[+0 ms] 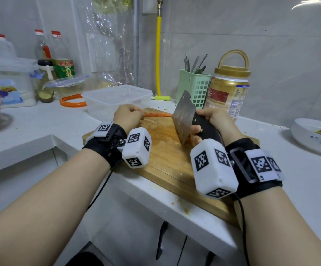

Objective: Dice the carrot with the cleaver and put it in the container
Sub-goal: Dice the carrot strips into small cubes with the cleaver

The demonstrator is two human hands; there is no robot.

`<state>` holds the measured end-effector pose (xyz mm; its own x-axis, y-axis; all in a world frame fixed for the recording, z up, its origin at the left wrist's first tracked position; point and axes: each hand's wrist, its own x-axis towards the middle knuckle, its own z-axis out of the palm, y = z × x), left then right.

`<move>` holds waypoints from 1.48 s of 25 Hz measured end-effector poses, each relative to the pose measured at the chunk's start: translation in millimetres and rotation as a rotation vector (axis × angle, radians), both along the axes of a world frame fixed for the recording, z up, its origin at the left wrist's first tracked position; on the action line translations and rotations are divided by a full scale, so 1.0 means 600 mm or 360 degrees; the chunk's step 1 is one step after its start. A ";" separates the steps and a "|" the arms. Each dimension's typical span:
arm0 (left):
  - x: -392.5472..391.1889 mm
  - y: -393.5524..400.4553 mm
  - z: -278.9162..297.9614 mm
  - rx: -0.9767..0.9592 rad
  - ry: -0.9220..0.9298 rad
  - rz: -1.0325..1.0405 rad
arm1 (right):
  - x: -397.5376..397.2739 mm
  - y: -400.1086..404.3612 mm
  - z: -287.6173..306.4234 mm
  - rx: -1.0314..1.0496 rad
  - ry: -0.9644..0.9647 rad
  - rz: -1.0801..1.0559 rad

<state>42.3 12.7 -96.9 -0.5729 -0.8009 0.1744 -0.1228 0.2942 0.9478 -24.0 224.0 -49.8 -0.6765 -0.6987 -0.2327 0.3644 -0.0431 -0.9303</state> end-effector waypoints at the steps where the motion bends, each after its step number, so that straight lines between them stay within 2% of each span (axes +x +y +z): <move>1: -0.001 0.001 0.001 0.0003 -0.0005 0.0020 | 0.000 0.001 0.000 -0.0014 0.0013 0.0008; 4: -0.008 -0.004 0.000 -0.0011 0.0038 0.0122 | 0.002 0.001 -0.002 -0.0033 0.0026 0.0047; 7: -0.023 -0.011 0.015 -0.0193 -0.0017 0.0164 | 0.001 0.001 -0.004 -0.0037 0.0050 0.0055; 11: -0.049 -0.021 0.043 -0.0612 -0.0386 0.0068 | -0.002 -0.002 -0.007 -0.0092 0.0058 0.0029; 16: -0.072 -0.034 0.049 -0.0869 -0.0882 -0.0110 | -0.010 0.001 -0.008 -0.0113 0.0010 0.0034; 20: -0.075 -0.048 0.043 -0.0889 -0.0958 -0.0168 | -0.011 0.002 -0.008 -0.0095 -0.0011 0.0058; 32: -0.060 -0.060 0.042 -0.0874 -0.0930 -0.0178 | -0.012 0.001 -0.009 -0.0053 -0.0025 0.0091; 37: -0.034 -0.053 0.043 -0.0868 -0.1052 -0.0226 | -0.006 0.001 -0.010 -0.0071 -0.0032 0.0069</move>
